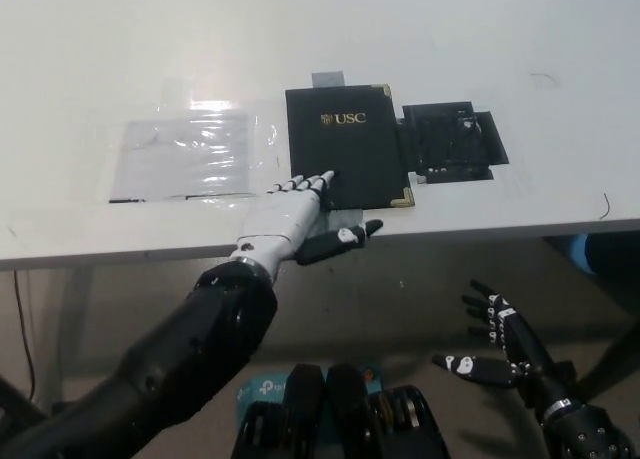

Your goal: The robot uses its left hand to push the cover of the diary kept in the middle of the desk towards the right to close it

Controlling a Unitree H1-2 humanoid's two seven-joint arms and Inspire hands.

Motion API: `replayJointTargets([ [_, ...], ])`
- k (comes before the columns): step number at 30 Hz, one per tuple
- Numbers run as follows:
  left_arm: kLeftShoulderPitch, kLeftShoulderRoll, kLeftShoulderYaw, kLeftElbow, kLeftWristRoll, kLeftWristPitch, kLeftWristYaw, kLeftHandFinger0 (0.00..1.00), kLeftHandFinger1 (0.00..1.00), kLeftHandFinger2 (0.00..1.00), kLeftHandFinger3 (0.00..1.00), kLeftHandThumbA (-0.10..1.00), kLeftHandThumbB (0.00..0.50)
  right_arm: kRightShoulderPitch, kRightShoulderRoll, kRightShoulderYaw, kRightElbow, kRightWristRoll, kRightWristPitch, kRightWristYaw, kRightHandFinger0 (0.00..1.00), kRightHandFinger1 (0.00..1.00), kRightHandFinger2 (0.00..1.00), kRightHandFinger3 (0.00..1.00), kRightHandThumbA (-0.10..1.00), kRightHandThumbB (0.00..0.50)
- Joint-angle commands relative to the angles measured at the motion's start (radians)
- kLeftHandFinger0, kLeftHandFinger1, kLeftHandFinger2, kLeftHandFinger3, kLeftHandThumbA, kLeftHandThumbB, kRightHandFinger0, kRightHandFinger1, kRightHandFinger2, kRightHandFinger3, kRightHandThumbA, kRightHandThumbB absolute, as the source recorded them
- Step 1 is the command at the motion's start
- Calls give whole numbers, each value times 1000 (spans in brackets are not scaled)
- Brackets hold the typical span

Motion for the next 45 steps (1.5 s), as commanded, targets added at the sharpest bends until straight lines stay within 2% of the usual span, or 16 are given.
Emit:
replayJointTargets([
  [1, -79, 21, -302, 174, 654, 122, -468, 1000, 1000, 1000, 1000, 1000, 360, -67, 14, 47, -30, -41, -31, 25, 816, 912, 908, 1000, 1000, 460],
  [9, -77, 51, -242, 80, 665, 122, -498, 1000, 1000, 1000, 1000, 1000, 334, -53, 12, 40, -21, -28, -32, 18, 807, 905, 898, 1000, 1000, 464],
  [11, -75, 61, -184, 25, 602, 122, -442, 1000, 1000, 1000, 1000, 1000, 322, -46, 7, 37, -26, -30, -27, 12, 797, 893, 888, 1000, 1000, 480],
  [12, -71, 89, -115, -71, 494, 122, -338, 1000, 1000, 1000, 1000, 1000, 267, -45, 5, 35, -22, -28, -37, 12, 802, 901, 897, 1000, 1000, 478],
  [15, -67, 118, 0, -234, 381, 122, -248, 1000, 1000, 1000, 1000, 1000, 232, -42, -4, 26, -21, -25, -42, 11, 806, 907, 908, 1000, 1000, 479],
  [18, -29, 93, 168, -380, 278, 122, -236, 1000, 1000, 1000, 1000, 1000, 218, -44, -5, 16, -14, -18, -45, 9, 797, 905, 907, 1000, 1000, 492],
  [19, 5, 67, 286, -492, 163, 122, -225, 1000, 1000, 1000, 1000, 1000, 171, -43, -4, 12, -12, -15, -45, 6, 803, 902, 901, 1000, 1000, 499],
  [24, 59, -89, 649, -779, -170, 122, -241, 1000, 1000, 1000, 1000, 1000, 129, -36, -4, -8, -16, 10, -32, 8, 844, 926, 922, 1000, 1000, 500],
  [25, 67, -143, 741, -833, -329, 122, -231, 1000, 1000, 1000, 1000, 1000, 96, -35, -4, -11, -21, 13, -27, 8, 851, 932, 924, 1000, 1000, 499],
  [26, 66, -155, 785, -871, -386, 122, -241, 1000, 1000, 1000, 1000, 1000, 115, -35, -4, -17, -21, 19, -25, 7, 855, 938, 927, 1000, 1000, 494],
  [27, 67, -161, 833, -931, -438, 122, -234, 1000, 1000, 1000, 1000, 1000, 225, -38, -7, -19, -12, 16, -37, 2, 845, 932, 921, 1000, 1000, 500],
  [28, 71, -170, 861, -963, -470, 122, -222, 1000, 1000, 1000, 1000, 1000, 241, -38, -7, -21, -13, 16, -38, 0, 844, 930, 919, 1000, 1000, 500],
  [32, 135, -151, 954, -1104, -750, 122, -88, 1000, 1000, 1000, 1000, 1000, 174, -37, -8, -34, -13, 25, -30, -7, 843, 933, 919, 1000, 1000, 500],
  [35, 242, -121, 1013, -1148, -913, 122, -42, 1000, 1000, 1000, 1000, 1000, 177, -37, -12, -40, -13, 29, -25, -8, 864, 956, 951, 1000, 1000, 500],
  [41, 459, -180, 1180, -1128, -1098, 122, -16, 1000, 1000, 1000, 1000, 1000, 152, -29, -19, -53, -7, 38, -23, -9, 849, 937, 928, 1000, 1000, 500],
  [45, 636, -240, 1352, -1016, -1223, 72, -94, 1000, 1000, 1000, 1000, 1000, 124, -30, -26, -56, -7, 36, -26, -10, 845, 938, 922, 1000, 1000, 500],
])
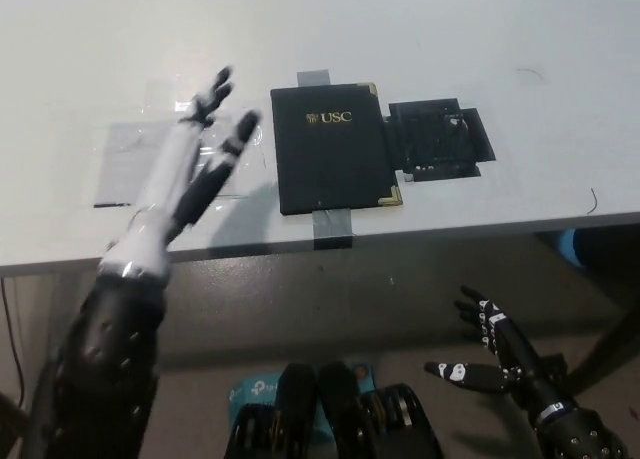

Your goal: The robot uses its left hand to push the cover of the diary kept in the middle of the desk towards the right to close it

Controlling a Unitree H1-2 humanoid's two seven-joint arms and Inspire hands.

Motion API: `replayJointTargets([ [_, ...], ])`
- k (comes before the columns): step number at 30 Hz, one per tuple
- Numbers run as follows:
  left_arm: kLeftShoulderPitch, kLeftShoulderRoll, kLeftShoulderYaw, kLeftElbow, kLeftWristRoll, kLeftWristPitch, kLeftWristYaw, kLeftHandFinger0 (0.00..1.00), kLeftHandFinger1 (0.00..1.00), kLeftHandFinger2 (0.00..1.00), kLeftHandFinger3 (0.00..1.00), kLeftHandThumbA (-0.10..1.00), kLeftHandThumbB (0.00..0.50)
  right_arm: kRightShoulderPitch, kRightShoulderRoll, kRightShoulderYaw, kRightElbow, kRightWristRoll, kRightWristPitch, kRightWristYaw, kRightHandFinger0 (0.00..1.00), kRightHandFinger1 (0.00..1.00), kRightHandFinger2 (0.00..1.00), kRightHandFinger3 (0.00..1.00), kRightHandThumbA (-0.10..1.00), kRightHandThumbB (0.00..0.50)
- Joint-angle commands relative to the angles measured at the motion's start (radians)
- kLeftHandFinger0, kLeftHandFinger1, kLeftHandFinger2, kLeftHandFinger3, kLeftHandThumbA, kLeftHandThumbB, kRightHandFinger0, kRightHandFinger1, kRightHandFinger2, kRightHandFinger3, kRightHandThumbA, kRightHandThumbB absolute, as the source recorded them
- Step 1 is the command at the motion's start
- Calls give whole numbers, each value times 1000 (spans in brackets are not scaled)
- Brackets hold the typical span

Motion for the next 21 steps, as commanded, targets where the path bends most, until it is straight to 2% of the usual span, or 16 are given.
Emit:
replayJointTargets([
  [1, 300, -152, 615, -227, -1004, -30, 92, 1000, 1000, 1000, 1000, 1000, 137, -34, -24, -78, -12, 54, -22, -10, 850, 941, 923, 1000, 1000, 500],
  [2, 307, -153, 622, -220, -1008, -33, 87, 1000, 1000, 1000, 1000, 1000, 137, -37, -25, -79, -9, 55, -22, -11, 850, 941, 923, 1000, 1000, 500],
  [4, 365, -158, 655, -175, -1015, -70, 56, 1000, 1000, 1000, 1000, 1000, 181, -45, -28, -77, 3, 46, -25, -15, 853, 939, 919, 1000, 1000, 500],
  [6, 398, -163, 676, -150, -1019, -80, 36, 1000, 1000, 1000, 1000, 1000, 194, -47, -27, -81, 7, 49, -25, -16, 849, 933, 911, 1000, 1000, 500],
  [9, 443, -170, 702, -95, -1012, -107, -10, 1000, 1000, 1000, 1000, 1000, 167, -52, -28, -84, 1, 48, -13, -21, 831, 918, 889, 1000, 1000, 500],
  [14, 536, -172, 684, -6, -856, -201, -84, 1000, 1000, 1000, 1000, 1000, 197, -56, -30, -83, 8, 48, -22, -11, 867, 945, 920, 1000, 1000, 500],
  [16, 549, -183, 688, 4, -822, -198, -78, 1000, 1000, 1000, 1000, 1000, 227, -57, -29, -86, 9, 47, -24, -10, 860, 940, 915, 1000, 1000, 500],
  [19, 600, -185, 656, 54, -731, -265, -104, 1000, 1000, 1000, 1000, 1000, 217, -56, -29, -86, 5, 37, -18, -9, 866, 946, 927, 1000, 1000, 500],
  [21, 601, -185, 650, 85, -700, -289, -108, 1000, 1000, 1000, 1000, 995, 264, -61, -29, -90, 9, 36, -23, -6, 863, 946, 926, 1000, 1000, 500],
])
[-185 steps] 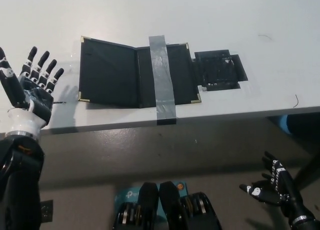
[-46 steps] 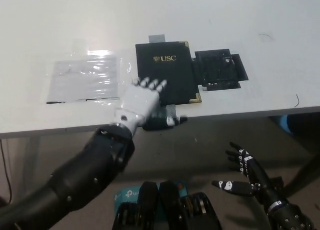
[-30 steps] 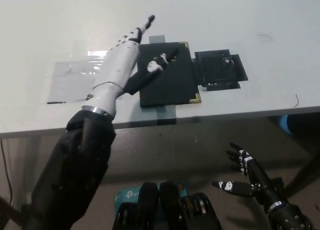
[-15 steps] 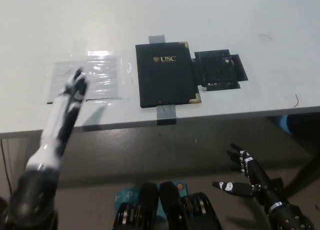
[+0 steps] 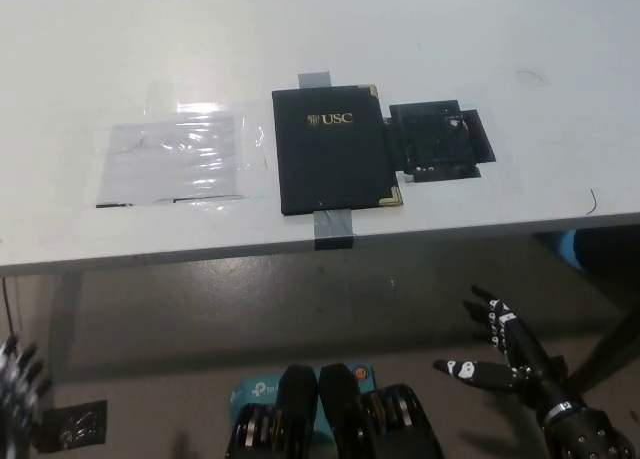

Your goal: The robot uses its left hand to push the cover of the diary kept in the middle of the desk towards the right to close it

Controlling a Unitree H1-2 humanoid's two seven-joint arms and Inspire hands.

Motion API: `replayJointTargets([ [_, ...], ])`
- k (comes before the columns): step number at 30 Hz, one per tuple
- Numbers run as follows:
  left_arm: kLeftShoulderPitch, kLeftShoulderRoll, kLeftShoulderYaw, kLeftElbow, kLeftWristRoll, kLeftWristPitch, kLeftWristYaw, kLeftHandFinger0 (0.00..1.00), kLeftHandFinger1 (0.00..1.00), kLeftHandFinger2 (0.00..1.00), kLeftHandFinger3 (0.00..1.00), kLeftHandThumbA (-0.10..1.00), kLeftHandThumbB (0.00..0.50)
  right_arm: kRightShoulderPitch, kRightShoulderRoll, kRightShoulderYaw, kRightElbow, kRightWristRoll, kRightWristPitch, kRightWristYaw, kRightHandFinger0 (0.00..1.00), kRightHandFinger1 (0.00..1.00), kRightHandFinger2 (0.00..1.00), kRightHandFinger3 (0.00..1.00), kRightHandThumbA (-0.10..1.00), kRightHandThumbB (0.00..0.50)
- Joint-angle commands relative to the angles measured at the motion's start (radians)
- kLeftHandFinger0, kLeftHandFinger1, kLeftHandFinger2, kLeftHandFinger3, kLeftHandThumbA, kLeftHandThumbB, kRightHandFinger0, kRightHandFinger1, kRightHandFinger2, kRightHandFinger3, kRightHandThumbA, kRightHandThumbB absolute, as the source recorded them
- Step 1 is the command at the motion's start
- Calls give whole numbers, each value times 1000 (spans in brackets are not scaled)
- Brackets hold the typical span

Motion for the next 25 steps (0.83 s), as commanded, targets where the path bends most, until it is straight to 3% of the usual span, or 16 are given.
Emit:
replayJointTargets([
  [1, 75, -34, 94, 50, -238, -260, -82, 1000, 1000, 1000, 1000, 999, 269, -61, -28, -50, -5, 33, -23, -5, 862, 945, 924, 1000, 1000, 500],
  [3, 89, -29, 74, 93, -182, -303, -80, 1000, 1000, 1000, 1000, 981, 338, -60, -24, -56, -8, 33, -19, -6, 856, 938, 914, 1000, 1000, 500],
  [5, 88, -26, 67, 107, -182, -324, -81, 1000, 1000, 1000, 1000, 977, 329, -59, -23, -61, -10, 35, -18, -5, 853, 931, 903, 1000, 1000, 500],
  [7, 83, -13, 61, 106, -177, -325, -75, 1000, 1000, 1000, 1000, 990, 377, -59, -23, -62, -11, 33, -17, -1, 861, 935, 908, 1000, 1000, 500],
  [14, 64, 29, 40, 145, -151, -332, -48, 1000, 1000, 1000, 1000, 1000, 424, -62, -16, -76, -5, 31, -26, 0, 861, 940, 916, 1000, 1000, 500],
  [19, 67, 41, 33, 150, -171, -334, -37, 1000, 1000, 1000, 1000, 1000, 441, -57, -13, -75, -14, 26, -22, 2, 865, 940, 917, 1000, 1000, 500],
  [25, 68, 39, 35, 146, -198, -331, -30, 1000, 1000, 1000, 1000, 1000, 403, -61, -13, -76, -7, 30, -32, 6, 866, 947, 921, 1000, 1000, 500],
])
